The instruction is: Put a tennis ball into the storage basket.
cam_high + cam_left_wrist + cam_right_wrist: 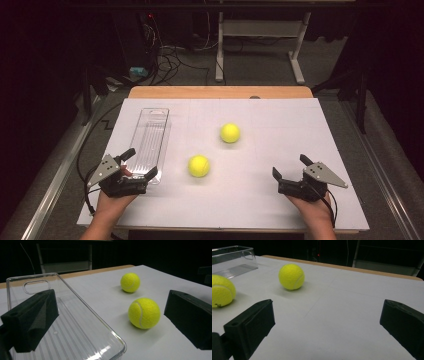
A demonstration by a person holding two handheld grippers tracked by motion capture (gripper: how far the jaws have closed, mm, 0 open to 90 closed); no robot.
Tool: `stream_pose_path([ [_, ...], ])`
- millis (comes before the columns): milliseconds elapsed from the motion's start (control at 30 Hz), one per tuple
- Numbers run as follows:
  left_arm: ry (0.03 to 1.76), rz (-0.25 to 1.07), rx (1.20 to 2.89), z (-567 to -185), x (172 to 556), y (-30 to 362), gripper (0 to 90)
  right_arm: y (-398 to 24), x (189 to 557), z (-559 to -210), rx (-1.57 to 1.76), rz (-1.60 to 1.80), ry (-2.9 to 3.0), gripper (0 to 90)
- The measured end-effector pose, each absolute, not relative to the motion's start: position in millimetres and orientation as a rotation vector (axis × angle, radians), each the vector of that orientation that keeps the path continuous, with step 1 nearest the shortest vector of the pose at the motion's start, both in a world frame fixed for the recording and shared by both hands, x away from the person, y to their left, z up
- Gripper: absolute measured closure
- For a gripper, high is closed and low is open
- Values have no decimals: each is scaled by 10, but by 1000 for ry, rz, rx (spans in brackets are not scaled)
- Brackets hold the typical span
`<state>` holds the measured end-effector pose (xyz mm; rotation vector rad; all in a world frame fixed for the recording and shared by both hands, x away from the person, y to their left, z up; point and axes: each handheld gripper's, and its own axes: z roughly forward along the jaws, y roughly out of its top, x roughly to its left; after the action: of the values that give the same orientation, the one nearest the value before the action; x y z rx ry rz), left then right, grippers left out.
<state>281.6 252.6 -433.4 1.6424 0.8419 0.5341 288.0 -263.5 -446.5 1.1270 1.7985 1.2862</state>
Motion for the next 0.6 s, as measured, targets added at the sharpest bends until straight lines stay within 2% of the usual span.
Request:
stream_pose_path([
  [600,845,543,1633,-4333,2815,2534,4,-2626,2877,-4466,1125,1284,1797,0],
])
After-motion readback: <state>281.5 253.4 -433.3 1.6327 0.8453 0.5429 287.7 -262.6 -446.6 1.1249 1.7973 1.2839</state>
